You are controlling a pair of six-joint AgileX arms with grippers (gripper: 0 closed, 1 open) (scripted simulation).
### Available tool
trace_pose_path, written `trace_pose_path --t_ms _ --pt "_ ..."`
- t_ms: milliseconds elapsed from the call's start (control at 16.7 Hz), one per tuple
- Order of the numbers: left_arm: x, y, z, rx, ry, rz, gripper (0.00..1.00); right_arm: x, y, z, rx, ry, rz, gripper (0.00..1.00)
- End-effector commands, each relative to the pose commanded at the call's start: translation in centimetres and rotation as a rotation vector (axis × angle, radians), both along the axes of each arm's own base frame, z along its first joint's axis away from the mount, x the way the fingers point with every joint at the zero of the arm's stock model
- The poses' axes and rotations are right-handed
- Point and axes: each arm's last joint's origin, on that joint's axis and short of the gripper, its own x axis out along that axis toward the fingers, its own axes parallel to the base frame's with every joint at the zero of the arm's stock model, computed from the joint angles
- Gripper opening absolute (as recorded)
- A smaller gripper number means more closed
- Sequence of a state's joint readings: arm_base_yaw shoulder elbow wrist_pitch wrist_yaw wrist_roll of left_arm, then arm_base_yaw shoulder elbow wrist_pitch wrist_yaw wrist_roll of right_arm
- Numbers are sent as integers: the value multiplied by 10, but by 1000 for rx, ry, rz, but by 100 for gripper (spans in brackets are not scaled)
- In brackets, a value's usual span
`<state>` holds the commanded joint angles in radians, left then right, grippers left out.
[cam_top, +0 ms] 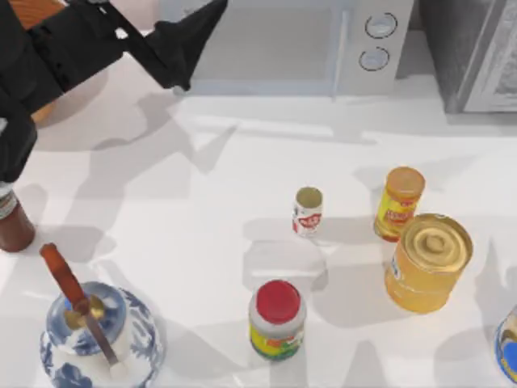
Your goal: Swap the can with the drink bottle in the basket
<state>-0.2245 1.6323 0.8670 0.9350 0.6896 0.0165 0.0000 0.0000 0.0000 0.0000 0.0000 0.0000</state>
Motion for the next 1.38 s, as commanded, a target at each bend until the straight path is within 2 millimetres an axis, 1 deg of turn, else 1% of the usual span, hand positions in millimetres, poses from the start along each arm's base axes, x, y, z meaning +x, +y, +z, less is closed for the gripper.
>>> trace_pose_path --t_ms 120,180,240,300,360,480,600,660,720,840,1020,1140,1380 --pt "-40 25 30 -20 -16 152 100 0 0 0 0 0 0 100" --pt "-63 36 39 -30 -18 226 100 0 0 0 0 0 0 100" --pt "-86 47 43 -38 -16 297 100 0 0 0 0 0 0 100" --pt "-109 55 43 -45 -12 366 100 0 0 0 0 0 0 100" --pt "-131 63 40 -51 -6 432 100 0 0 0 0 0 0 100" --pt "-169 74 24 -60 12 553 100 0 0 0 0 0 0 100" --pt "-199 82 0 -64 38 659 100 0 0 0 0 0 0 100" --pt "-209 85 -14 -65 53 705 100 0 0 0 0 0 0 100" --pt "-217 87 -28 -63 71 747 100 0 0 0 0 0 0 100" --pt "-227 90 -54 -57 111 817 100 0 0 0 0 0 0 100" --pt "-232 93 -83 -45 164 880 100 0 0 0 0 0 0 100" --pt "-233 93 -92 -38 182 892 100 0 0 0 0 0 0 100" --pt "-233 93 -92 -38 182 892 100 0 0 0 0 0 0 100"
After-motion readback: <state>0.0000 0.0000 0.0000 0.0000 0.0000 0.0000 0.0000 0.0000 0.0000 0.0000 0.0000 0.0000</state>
